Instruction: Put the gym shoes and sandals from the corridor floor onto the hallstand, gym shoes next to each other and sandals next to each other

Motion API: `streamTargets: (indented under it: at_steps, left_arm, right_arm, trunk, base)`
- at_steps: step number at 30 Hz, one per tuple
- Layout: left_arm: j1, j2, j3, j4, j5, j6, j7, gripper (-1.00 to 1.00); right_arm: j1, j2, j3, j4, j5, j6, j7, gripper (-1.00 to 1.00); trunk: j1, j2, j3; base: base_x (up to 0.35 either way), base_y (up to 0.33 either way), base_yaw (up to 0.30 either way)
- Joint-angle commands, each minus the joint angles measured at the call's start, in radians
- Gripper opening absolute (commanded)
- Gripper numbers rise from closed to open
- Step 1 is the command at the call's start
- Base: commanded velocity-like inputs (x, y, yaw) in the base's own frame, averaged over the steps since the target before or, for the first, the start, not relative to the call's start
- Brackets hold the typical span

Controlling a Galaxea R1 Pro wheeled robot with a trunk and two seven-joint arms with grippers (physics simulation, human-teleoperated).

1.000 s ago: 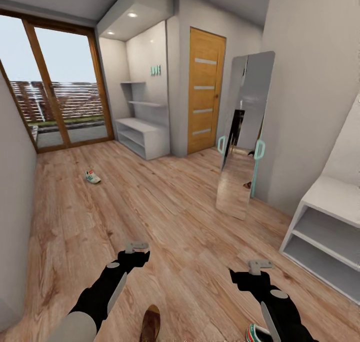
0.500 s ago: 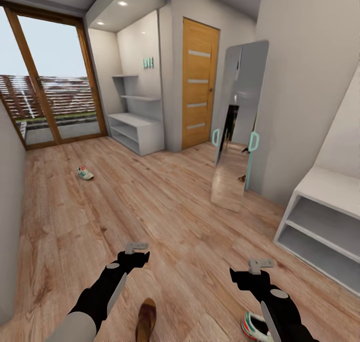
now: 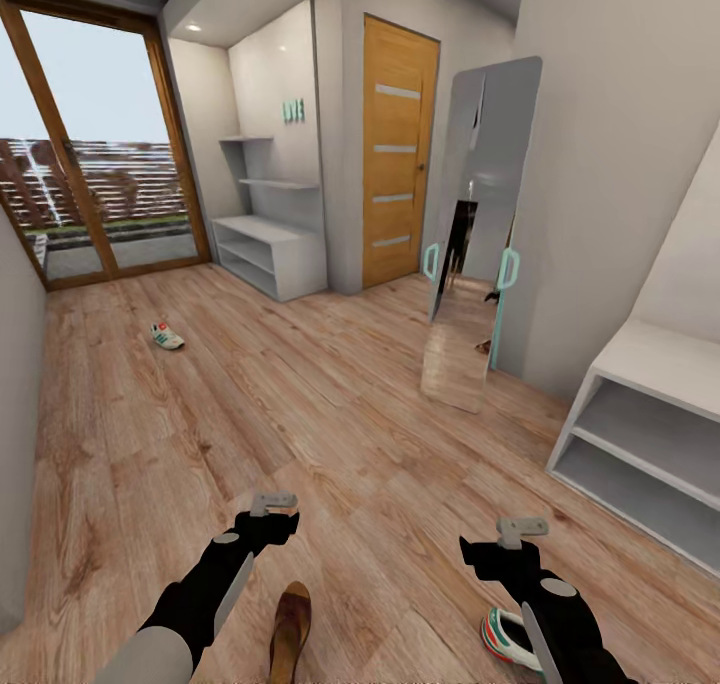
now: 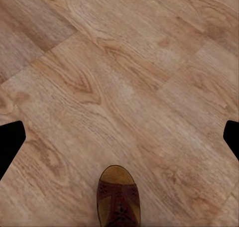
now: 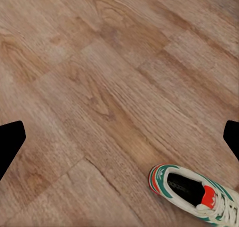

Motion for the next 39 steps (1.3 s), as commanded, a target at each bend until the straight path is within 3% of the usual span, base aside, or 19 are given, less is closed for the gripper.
streamTargets:
  at_steps: [1,22,39]
  left_arm:
    - [0.0,0.0,0.0,-0.001,-0.002,0.006,-0.003,1.0]
    - [0.0,0.0,0.002,0.003,-0.004,-0.014,-0.003,1.0]
    - [0.0,0.0,0.002,0.004,-0.003,-0.014,-0.003,1.0]
  right_arm:
    - [-0.001,0.0,0.0,-0.001,-0.001,0.005,0.0,1.0]
    - [0.0,0.0,0.002,-0.001,-0.001,0.005,0.0,1.0]
    - [0.0,0.0,0.002,-0.001,-0.001,0.005,0.0,1.0]
  trunk:
    - [0.0,0.0,-0.002]
    - [0.0,0.0,-0.004]
    - [0.065,-0.119,-0.074]
  base:
    - [0.0,0.0,0.0]
    - [-0.119,0.0,0.0]
    - [-0.001,0.0,0.0]
